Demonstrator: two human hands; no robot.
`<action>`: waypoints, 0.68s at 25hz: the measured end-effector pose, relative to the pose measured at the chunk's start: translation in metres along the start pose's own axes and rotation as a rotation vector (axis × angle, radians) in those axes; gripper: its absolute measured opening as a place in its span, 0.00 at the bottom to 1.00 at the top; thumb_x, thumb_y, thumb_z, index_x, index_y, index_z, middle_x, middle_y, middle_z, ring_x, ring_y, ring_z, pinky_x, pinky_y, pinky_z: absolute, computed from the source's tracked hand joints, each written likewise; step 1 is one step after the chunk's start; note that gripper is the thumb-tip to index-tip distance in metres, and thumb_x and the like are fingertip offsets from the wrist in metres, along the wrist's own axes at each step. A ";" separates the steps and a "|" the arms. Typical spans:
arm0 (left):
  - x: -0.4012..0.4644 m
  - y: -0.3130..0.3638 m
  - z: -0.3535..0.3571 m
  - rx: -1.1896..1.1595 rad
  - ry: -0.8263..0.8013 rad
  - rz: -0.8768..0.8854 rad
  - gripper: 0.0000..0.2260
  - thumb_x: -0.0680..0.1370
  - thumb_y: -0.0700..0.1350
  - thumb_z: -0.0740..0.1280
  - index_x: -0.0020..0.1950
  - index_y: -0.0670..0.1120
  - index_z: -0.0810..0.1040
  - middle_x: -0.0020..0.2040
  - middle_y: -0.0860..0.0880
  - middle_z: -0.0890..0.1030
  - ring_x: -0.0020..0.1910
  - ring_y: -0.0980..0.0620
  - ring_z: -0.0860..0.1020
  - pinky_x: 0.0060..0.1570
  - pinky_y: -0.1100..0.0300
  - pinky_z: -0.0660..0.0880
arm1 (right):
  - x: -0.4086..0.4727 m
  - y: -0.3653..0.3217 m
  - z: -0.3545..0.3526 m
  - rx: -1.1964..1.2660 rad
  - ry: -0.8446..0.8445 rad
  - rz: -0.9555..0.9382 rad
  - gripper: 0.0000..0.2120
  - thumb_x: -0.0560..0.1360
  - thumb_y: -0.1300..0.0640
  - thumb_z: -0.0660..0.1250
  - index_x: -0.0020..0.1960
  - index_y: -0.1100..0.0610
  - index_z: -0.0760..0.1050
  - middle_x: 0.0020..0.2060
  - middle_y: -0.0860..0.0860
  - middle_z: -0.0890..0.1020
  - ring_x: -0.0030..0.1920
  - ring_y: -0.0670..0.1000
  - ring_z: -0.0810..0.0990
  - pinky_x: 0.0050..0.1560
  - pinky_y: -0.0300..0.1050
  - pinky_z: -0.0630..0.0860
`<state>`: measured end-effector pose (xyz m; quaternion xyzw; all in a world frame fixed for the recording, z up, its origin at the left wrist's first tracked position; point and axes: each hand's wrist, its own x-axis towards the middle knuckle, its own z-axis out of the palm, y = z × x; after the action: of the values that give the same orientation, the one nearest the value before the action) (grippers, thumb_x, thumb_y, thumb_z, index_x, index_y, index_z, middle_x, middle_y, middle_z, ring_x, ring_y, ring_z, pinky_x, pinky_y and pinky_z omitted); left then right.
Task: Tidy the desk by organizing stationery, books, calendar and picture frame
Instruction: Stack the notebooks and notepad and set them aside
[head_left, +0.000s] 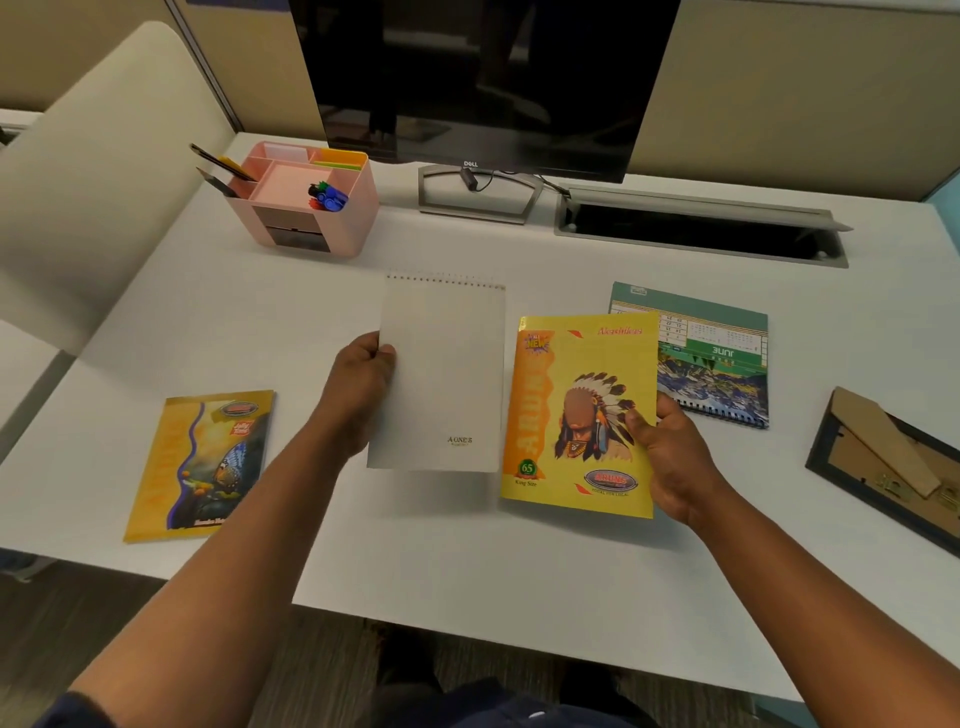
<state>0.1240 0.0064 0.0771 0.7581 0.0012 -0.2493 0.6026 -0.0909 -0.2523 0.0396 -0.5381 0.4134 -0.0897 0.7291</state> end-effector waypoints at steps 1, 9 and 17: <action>-0.001 0.002 0.000 -0.027 -0.029 -0.027 0.13 0.85 0.44 0.57 0.54 0.52 0.81 0.50 0.52 0.86 0.46 0.51 0.84 0.43 0.56 0.80 | 0.000 0.002 0.002 0.002 -0.005 0.003 0.14 0.82 0.64 0.61 0.60 0.49 0.77 0.56 0.53 0.85 0.57 0.60 0.83 0.59 0.69 0.76; -0.002 -0.041 0.016 0.021 -0.085 -0.203 0.13 0.85 0.43 0.56 0.58 0.47 0.80 0.53 0.46 0.85 0.50 0.44 0.83 0.46 0.52 0.79 | 0.000 0.008 0.006 -0.009 0.002 0.004 0.13 0.82 0.63 0.61 0.60 0.49 0.78 0.56 0.52 0.85 0.57 0.61 0.83 0.58 0.67 0.78; 0.004 -0.075 0.026 0.429 0.028 -0.007 0.10 0.83 0.45 0.58 0.58 0.43 0.76 0.52 0.47 0.81 0.50 0.45 0.79 0.50 0.51 0.77 | 0.009 0.013 -0.010 -0.147 0.131 -0.036 0.12 0.82 0.62 0.63 0.60 0.49 0.78 0.54 0.49 0.86 0.55 0.58 0.84 0.61 0.67 0.77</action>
<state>0.0951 0.0015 0.0035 0.8723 -0.0408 -0.2355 0.4266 -0.0964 -0.2594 0.0229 -0.5906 0.4559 -0.1073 0.6571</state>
